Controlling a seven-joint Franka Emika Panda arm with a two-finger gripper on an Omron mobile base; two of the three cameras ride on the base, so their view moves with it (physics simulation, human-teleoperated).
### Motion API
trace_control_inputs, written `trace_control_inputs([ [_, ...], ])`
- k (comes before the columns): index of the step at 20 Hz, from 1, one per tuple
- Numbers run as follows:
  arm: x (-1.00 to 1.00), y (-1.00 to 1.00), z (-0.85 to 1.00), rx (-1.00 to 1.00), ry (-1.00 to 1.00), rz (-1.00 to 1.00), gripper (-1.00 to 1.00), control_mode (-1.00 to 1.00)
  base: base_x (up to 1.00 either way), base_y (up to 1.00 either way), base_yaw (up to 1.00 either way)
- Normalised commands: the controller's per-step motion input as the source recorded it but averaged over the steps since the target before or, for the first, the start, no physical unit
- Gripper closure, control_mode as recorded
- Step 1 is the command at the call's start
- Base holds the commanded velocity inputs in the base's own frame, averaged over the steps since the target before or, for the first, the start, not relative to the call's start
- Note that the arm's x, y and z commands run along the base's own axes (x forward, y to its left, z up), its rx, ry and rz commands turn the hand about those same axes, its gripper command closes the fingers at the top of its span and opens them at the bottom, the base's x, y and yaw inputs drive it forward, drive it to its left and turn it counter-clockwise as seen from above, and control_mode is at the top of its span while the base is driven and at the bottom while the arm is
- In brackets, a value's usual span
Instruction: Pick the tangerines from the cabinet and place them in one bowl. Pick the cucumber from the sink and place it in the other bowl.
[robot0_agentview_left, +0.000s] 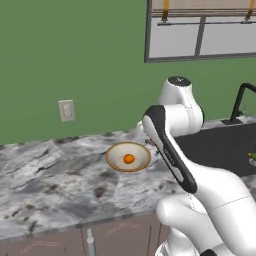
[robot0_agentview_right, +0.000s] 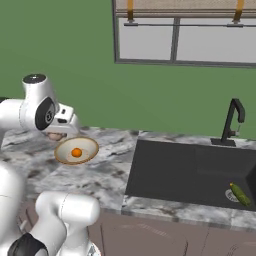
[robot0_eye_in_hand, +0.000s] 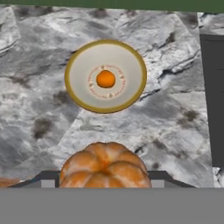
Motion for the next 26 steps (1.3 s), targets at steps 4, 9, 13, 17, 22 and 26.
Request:
trace_control_inputs([
  [4, 0.66, 0.23, -0.26, -0.12, 0.0, -0.05, 1.0, -1.0, 0.0, 0.0, 0.0],
  [9, 0.74, 0.13, -0.5, -0.05, 0.0, -0.09, 1.0, -1.0, 0.0, 0.0, 0.0],
  [13, 0.51, 0.07, -0.49, 0.0, 0.05, -0.08, 1.0, -1.0, 0.0, 0.0, 0.0],
  [17, 0.5, 0.06, -0.66, 0.0, 0.09, -0.02, 1.0, -1.0, 0.0, 0.0, 0.0],
  [22, 0.39, 0.11, -0.47, 0.01, 0.1, 0.0, 1.0, -1.0, 0.0, 0.0, 0.0],
  [26, 0.42, 0.12, -0.44, 0.0, 0.02, 0.0, 1.0, -1.0, 0.0, 0.0, 0.0],
])
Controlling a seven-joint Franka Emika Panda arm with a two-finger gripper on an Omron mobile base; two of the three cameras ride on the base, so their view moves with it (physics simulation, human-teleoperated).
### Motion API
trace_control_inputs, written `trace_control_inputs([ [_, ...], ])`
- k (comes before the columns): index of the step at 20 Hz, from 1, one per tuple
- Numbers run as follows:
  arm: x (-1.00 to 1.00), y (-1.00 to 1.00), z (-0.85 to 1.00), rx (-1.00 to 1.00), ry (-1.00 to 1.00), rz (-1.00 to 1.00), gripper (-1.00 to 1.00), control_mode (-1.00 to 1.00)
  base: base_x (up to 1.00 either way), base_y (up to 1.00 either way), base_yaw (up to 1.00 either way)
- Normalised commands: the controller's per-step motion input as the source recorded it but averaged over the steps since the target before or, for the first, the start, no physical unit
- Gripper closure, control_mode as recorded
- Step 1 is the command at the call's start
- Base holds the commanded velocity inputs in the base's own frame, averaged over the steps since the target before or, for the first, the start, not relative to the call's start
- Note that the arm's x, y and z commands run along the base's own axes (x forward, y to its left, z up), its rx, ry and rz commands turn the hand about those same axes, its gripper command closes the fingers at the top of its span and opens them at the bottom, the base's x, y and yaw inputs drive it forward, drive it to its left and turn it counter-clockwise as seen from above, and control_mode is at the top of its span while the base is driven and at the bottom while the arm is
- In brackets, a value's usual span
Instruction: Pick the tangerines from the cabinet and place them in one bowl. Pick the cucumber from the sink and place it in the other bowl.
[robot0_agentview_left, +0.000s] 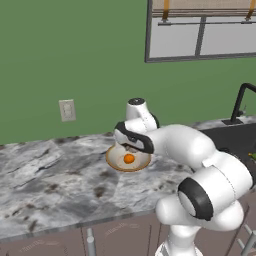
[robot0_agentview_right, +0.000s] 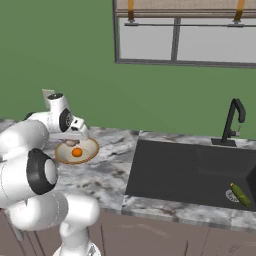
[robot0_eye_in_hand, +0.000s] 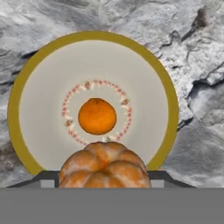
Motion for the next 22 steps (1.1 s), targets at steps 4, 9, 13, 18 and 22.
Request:
trace_control_inputs([
  [4, 0.31, 0.08, -0.18, 0.0, 0.08, 0.0, 1.0, -1.0, 0.0, 0.0, 0.0],
  [9, 0.33, 0.08, -0.09, 0.05, 0.19, 0.0, 1.0, -1.0, 0.0, 0.0, 0.0],
  [13, 0.52, 0.03, -0.07, 0.02, 0.08, 0.0, 1.0, -1.0, 0.0, 0.0, 0.0],
  [18, 0.54, 0.02, -0.12, 0.0, -0.04, 0.0, 1.0, -1.0, 0.0, 0.0, 0.0],
  [22, 0.41, 0.1, -0.26, 0.0, -0.12, 0.0, 1.0, -1.0, 0.0, 0.0, 0.0],
])
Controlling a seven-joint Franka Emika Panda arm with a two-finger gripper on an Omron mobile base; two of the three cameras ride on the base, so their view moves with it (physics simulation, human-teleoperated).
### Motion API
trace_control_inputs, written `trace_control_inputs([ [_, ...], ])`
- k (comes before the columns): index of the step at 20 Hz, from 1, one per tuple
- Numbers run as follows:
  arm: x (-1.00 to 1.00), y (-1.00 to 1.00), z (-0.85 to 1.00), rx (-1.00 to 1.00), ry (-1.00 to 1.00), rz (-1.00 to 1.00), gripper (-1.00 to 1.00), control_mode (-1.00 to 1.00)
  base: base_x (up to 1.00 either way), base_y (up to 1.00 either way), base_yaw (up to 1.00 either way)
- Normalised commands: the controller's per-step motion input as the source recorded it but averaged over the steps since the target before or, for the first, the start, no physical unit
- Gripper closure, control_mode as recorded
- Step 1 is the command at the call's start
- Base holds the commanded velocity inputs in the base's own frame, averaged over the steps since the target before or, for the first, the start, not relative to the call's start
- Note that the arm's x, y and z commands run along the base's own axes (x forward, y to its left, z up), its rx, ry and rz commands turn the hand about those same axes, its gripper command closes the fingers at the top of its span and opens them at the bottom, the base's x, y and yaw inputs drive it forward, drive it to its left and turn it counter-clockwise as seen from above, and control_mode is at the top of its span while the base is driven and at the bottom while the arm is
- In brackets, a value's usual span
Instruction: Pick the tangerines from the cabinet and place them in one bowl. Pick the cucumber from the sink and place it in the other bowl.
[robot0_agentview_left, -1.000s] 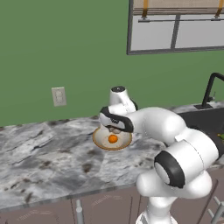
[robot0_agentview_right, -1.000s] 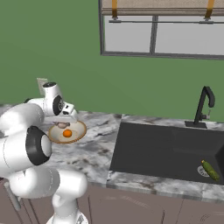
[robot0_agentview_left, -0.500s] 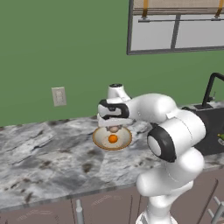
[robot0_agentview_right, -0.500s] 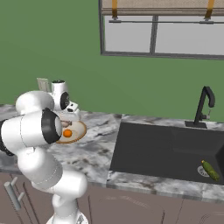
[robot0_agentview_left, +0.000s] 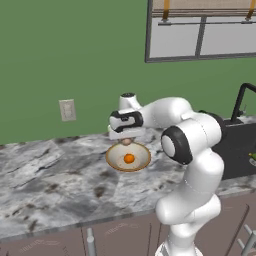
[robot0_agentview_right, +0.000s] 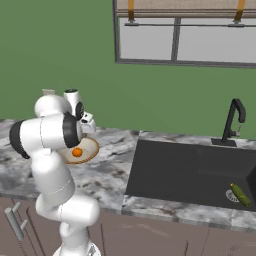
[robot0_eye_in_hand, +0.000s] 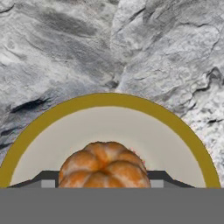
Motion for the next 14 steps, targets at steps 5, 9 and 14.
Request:
trace_control_inputs([
  [5, -0.01, 0.1, -0.05, 0.0, 0.0, 0.0, 1.0, -1.0, 0.0, 0.0, 0.0],
  [9, -0.31, 0.0, 0.0, 0.0, 0.0, -0.02, 1.0, -1.0, 0.0, 0.0, 0.0],
  [14, -0.47, 0.0, -0.1, 0.0, 0.0, -0.04, 1.0, -1.0, 0.0, 0.0, 0.0],
])
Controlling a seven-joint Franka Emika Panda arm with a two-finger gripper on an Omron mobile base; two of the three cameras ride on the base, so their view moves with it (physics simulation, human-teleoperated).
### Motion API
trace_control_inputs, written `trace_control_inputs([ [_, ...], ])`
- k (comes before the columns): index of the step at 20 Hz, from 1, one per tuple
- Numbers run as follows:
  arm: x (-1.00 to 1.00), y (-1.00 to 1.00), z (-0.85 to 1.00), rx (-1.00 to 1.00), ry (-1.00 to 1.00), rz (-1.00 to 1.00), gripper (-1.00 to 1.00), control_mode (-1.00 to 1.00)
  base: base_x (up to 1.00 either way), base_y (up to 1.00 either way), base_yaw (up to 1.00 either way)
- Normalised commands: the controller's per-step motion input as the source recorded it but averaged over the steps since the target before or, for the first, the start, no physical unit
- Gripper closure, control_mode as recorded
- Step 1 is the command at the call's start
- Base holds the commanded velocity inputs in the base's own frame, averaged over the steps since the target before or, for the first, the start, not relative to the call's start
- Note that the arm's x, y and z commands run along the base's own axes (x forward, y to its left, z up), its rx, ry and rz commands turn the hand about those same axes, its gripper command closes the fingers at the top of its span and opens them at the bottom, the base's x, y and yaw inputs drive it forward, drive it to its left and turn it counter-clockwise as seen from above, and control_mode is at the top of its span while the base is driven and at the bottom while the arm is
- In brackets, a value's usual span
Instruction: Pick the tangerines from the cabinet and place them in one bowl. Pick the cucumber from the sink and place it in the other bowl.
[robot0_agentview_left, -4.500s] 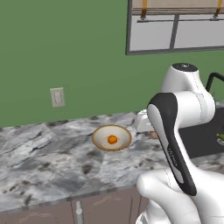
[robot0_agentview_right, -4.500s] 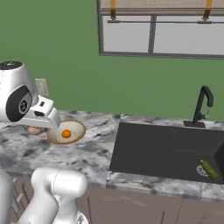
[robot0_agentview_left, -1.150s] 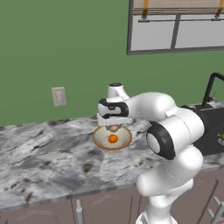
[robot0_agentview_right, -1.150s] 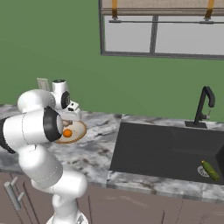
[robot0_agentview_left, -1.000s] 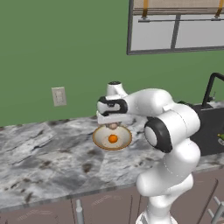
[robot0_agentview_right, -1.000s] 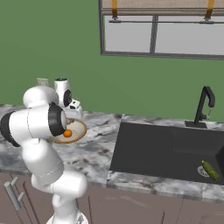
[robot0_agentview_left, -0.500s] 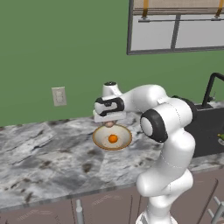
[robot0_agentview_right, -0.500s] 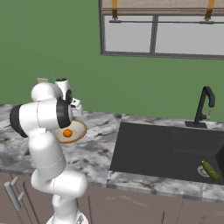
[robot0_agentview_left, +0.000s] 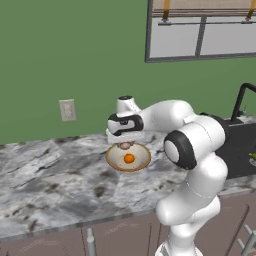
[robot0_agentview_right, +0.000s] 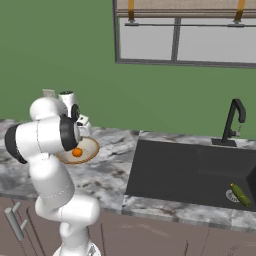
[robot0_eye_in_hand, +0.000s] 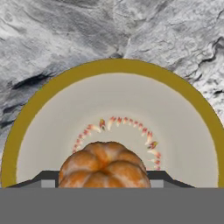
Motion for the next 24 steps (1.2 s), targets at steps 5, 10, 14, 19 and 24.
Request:
trace_control_inputs([
  [5, -0.12, 0.0, -0.48, 0.0, -0.03, -0.02, 1.0, -1.0, 0.0, 0.0, 0.0],
  [10, 0.2, 0.0, -0.42, 0.0, -0.01, 0.0, 1.0, -1.0, 0.0, 0.0, 0.0],
  [14, -0.04, 0.0, -0.02, 0.0, 0.0, 0.0, 1.0, -1.0, 0.0, 0.0, 0.0],
  [19, -0.04, 0.0, 0.0, 0.0, 0.0, 0.0, 1.0, -1.0, 0.0, 0.0, 0.0],
  [24, -0.09, 0.0, 0.0, 0.0, 0.0, 0.0, -1.0, -1.0, 0.0, 0.0, 0.0],
])
